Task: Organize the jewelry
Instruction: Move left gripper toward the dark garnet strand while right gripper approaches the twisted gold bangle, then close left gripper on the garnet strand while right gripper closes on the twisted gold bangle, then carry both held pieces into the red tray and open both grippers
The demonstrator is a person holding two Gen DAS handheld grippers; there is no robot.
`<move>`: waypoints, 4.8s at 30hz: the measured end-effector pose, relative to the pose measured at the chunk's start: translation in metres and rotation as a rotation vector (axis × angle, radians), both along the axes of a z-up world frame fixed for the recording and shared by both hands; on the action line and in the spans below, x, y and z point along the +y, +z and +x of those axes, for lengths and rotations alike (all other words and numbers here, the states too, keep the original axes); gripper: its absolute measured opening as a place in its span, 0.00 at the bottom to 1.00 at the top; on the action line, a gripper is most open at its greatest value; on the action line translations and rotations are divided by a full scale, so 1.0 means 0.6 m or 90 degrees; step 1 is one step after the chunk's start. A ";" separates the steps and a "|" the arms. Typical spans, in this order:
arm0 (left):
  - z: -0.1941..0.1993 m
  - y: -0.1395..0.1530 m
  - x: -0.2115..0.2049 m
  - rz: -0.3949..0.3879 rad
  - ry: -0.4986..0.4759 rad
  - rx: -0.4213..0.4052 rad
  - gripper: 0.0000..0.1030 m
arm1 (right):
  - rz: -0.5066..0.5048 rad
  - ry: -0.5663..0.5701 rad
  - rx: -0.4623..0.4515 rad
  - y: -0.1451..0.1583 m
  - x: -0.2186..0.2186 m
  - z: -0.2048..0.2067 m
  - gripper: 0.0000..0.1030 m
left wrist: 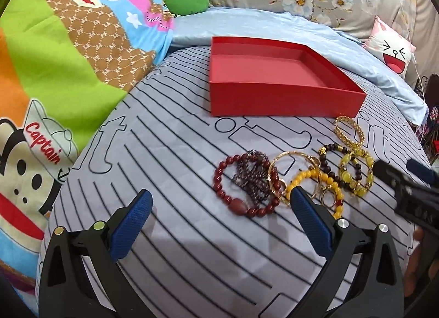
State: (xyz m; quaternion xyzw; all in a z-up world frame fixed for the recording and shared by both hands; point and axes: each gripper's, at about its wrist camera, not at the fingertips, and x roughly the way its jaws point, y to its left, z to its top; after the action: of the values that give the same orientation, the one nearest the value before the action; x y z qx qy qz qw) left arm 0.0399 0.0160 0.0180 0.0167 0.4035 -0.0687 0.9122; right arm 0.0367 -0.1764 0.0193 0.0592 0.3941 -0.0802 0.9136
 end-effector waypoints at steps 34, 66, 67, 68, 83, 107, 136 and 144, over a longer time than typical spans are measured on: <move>0.008 -0.018 0.007 -0.010 -0.007 0.023 0.93 | 0.018 0.006 0.025 -0.014 -0.010 0.066 0.53; 0.021 -0.014 -0.013 -0.060 -0.077 0.016 0.26 | 0.046 0.010 0.017 -0.001 -0.003 -0.008 0.53; 0.021 -0.014 -0.014 -0.063 -0.083 0.015 0.20 | 0.047 0.010 0.016 -0.001 -0.002 -0.008 0.53; 0.021 -0.014 -0.014 -0.066 -0.088 0.017 0.17 | 0.046 0.010 0.016 -0.001 -0.002 -0.008 0.53; 0.001 0.018 -0.001 -0.101 -0.095 -0.013 0.00 | 0.051 0.014 0.011 0.007 0.005 -0.018 0.53; 0.046 0.006 0.002 -0.113 -0.096 0.004 0.05 | 0.053 0.022 0.014 0.007 0.003 -0.010 0.53; 0.040 0.133 -0.013 -0.137 -0.122 -0.070 0.05 | 0.051 0.059 -0.047 0.081 0.004 -0.009 0.53; 0.165 0.150 -0.031 -0.117 -0.124 -0.077 0.05 | 0.083 0.093 -0.058 0.123 -0.022 0.127 0.53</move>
State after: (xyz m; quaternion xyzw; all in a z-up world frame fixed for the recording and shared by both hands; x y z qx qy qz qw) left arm 0.1390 -0.0028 0.1081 -0.0237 0.3364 -0.1921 0.9216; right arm 0.1126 -0.1897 0.0934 0.0932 0.3596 0.0151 0.9283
